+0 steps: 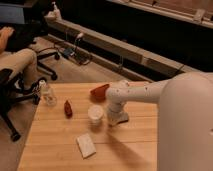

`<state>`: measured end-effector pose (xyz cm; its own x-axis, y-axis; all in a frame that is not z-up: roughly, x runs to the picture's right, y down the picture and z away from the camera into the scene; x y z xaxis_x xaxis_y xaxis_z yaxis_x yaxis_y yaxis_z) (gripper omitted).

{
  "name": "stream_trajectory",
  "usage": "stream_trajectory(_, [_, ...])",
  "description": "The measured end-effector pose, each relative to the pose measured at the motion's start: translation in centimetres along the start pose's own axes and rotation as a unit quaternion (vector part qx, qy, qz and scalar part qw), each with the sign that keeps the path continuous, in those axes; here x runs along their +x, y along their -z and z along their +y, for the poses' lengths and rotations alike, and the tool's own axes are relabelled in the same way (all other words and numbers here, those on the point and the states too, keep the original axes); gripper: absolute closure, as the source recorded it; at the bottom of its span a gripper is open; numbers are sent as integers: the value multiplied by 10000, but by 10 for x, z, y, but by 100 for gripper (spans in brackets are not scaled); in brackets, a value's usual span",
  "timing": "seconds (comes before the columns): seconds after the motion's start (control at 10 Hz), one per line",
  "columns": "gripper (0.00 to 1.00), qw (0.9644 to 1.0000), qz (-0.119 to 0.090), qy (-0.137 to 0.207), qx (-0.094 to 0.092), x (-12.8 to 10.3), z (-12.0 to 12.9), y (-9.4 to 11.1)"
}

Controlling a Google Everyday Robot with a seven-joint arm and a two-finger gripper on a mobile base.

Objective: Push the eraser across the table

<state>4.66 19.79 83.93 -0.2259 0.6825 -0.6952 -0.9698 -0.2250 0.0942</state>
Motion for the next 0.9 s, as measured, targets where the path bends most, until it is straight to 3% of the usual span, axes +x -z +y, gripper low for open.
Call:
stream_trajectory(0.5, [100, 9996, -22, 93, 258, -19, -13, -6])
stream_trajectory(0.8, [100, 9977, -319, -39, 598, -41, -42, 0])
stream_trajectory(0.9, [100, 9954, -468, -157, 827, -46, -63, 8])
